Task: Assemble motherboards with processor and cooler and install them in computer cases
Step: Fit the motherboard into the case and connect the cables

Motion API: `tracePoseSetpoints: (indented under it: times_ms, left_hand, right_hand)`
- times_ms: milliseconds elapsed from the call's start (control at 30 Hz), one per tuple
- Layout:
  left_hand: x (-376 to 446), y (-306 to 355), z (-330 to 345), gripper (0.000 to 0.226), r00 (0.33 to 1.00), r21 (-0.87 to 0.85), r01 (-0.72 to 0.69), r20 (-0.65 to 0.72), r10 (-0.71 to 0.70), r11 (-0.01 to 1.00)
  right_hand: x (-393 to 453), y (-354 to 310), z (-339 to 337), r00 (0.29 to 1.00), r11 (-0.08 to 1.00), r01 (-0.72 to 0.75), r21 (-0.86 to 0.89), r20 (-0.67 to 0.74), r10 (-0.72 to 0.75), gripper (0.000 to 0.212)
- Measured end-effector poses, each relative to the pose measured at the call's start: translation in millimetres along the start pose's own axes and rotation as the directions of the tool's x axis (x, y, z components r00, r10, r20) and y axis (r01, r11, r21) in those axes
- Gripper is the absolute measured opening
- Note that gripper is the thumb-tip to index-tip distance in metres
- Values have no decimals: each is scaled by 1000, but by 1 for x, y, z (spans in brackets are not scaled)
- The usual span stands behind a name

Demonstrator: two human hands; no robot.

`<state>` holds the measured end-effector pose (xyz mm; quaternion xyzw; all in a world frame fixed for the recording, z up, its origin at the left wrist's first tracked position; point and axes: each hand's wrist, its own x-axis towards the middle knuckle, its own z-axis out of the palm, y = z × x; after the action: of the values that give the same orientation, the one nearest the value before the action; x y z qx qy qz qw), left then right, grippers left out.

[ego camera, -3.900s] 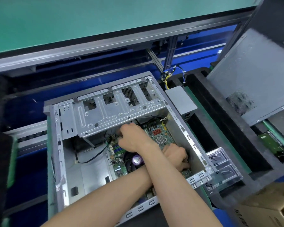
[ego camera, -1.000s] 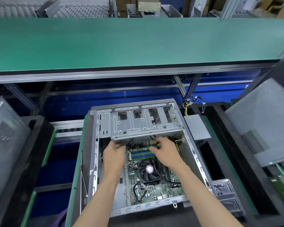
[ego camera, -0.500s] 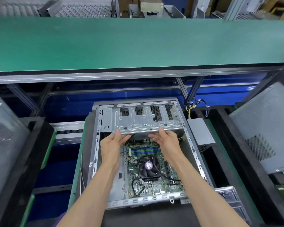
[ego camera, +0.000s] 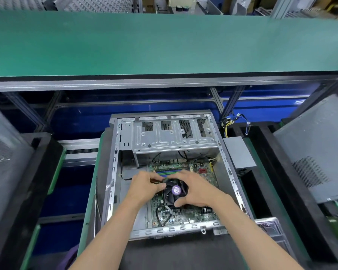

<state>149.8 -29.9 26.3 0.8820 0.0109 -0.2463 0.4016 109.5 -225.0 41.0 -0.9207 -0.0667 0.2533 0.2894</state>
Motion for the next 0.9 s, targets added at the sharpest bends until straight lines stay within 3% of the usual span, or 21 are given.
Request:
tracePoseSetpoints:
  times_ms: [567,767,900]
  left_hand:
    - [8,-4,6,20,999,-101,22,49,-17,995]
    - [-7,6,7,23,989,70,-134,-59,138,989]
    - [-12,8,-1,25,971,113,-202,-110,214,973]
  right_hand:
    - [6,1,7,998,997,-1,-75,-58,-4,90]
    - [-5,0,6,998,986,-30,-164,-67,19,94]
    - [-9,-5,2,990,941,-71,-330,-137,27,90]
